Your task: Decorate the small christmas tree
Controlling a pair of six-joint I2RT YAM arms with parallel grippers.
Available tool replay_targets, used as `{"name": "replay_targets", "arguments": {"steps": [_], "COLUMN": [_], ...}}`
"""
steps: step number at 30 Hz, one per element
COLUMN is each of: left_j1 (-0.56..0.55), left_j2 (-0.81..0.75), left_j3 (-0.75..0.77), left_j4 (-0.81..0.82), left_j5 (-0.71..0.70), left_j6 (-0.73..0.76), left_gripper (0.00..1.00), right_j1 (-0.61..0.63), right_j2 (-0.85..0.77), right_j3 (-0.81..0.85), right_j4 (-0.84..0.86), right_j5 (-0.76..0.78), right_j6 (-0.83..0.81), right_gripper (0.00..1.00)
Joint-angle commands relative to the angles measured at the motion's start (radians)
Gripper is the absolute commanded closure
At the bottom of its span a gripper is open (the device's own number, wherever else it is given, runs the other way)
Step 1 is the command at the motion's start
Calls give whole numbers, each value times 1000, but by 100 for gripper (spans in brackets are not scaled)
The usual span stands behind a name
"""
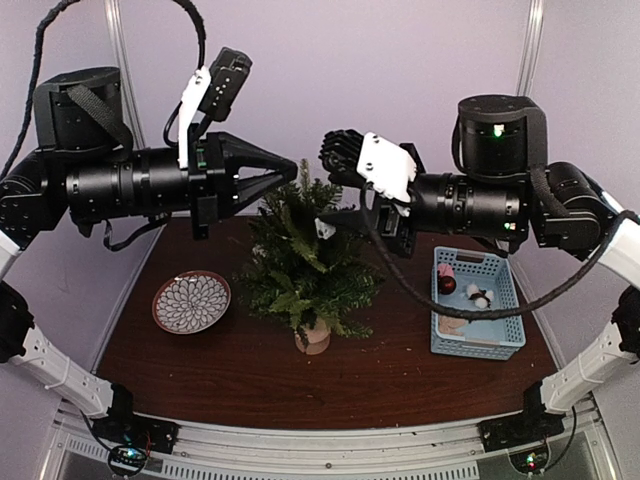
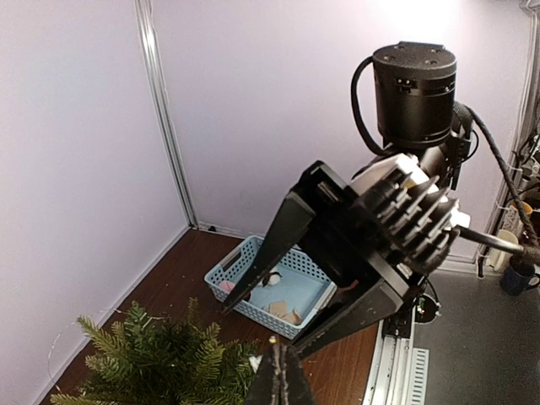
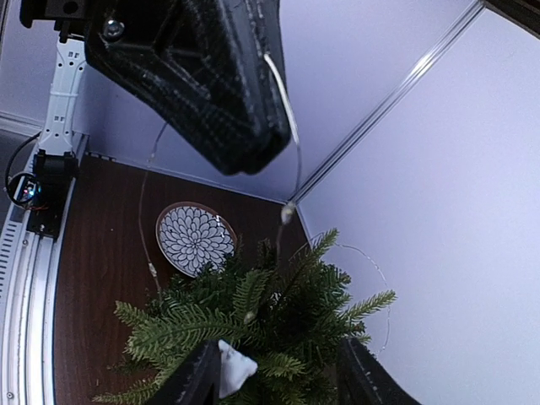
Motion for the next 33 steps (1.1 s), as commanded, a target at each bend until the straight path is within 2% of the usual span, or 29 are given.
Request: {"name": "replay_targets", "arguments": {"steps": [1,5,12,19,27,32,33], "left_j1": [-2,-2,-2,-1,-1,-1,-1], "left_j2": [-10,-21,-26,-34,-50,-64,-69], "left_j3": [-15,-30,-37,-47,-66,-85,-91], "left_j4": [69,80,91,104,123,134,139], "left_j5": [40,45,39,34,15,4,2], "left_j6": [26,32,32,32,34,32,31], "left_gripper": [100,100,100,100,100,100,100], "right_j1": [-9,-21,-24,-23,-23,-24,-24], "right_j2": [-64,-78,-68,-44,-28,-10,-8], "right_j3": [-61,-87,-69,-55,-61,-57,-57], "right_j4": [94,127,131,123,136,138,139], "right_j5": [-76,-113,-199,-241,-255,-256,-259], "right_j6": [118,172,207,220,231,232,233], "right_gripper": [54,62,61,71,69,79,84]}}
